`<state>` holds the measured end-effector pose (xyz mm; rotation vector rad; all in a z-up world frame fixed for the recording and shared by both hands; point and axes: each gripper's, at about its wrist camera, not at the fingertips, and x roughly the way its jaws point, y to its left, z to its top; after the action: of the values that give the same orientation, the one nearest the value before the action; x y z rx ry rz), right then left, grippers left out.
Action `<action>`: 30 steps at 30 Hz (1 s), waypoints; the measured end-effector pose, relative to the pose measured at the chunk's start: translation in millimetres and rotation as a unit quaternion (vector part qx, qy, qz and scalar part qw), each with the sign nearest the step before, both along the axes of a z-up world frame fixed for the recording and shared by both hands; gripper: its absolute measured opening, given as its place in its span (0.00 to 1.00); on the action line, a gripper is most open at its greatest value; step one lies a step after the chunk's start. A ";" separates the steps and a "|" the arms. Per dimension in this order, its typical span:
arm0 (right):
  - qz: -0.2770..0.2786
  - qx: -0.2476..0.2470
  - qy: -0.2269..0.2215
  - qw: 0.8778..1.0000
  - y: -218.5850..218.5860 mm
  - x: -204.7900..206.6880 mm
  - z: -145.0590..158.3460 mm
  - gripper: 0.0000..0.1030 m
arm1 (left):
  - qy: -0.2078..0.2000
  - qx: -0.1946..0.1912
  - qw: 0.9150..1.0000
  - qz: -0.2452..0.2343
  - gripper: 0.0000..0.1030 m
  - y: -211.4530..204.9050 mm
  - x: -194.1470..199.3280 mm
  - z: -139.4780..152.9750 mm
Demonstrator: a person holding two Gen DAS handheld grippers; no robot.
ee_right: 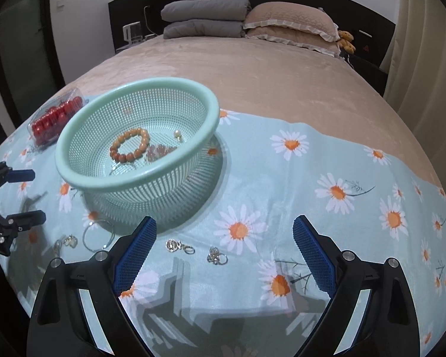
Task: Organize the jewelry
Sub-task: 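Grasp the crystal drop earring with the left tool while the right tool grasps a silver charm earring, then carry the crystal earring into the basket with the left tool while the right tool drops its charm in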
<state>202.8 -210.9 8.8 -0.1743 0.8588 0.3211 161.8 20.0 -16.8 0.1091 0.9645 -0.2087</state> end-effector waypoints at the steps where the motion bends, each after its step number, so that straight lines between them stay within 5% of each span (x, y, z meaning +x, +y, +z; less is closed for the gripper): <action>1: -0.001 -0.002 0.004 1.000 -0.2 -1.2 -5.0 0.86 | 0.002 0.002 1.000 -0.003 0.94 -2.5 -2.0 -3.3; 6: -0.005 0.002 0.016 1.000 -3.8 -4.0 -23.5 0.86 | 0.011 0.012 1.000 -0.015 0.93 -13.1 -8.9 -16.1; 16: -0.019 0.002 0.008 1.000 -4.0 -6.1 -56.3 0.85 | 0.009 0.030 0.999 -0.035 0.70 -27.8 -19.4 -31.8; 17: -0.020 0.008 0.009 1.000 -5.2 -6.0 -56.6 0.81 | 0.007 0.032 0.999 -0.038 0.63 -28.5 -20.1 -32.1; 19: -0.023 0.029 0.017 0.999 -9.3 -3.2 -56.6 0.42 | 0.006 0.032 0.998 -0.046 0.53 -28.2 -22.2 -30.9; 22: -0.028 0.036 0.022 0.999 -12.3 -2.3 -56.5 0.21 | 0.007 0.032 0.998 -0.052 0.35 -28.6 -24.7 -28.8; 26: -0.020 0.026 0.018 0.999 -9.5 -6.3 -54.6 0.16 | 0.014 0.024 0.998 -0.061 0.08 -30.1 -27.1 -29.1; 30: -0.020 0.038 0.022 0.999 -11.9 -9.7 -51.7 0.15 | 0.020 0.016 0.998 -0.059 0.08 -29.1 -27.3 -28.7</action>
<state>193.0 -222.8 -42.9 -0.0796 0.8903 0.3195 134.5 -9.1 -45.5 0.1931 1.0022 -0.3051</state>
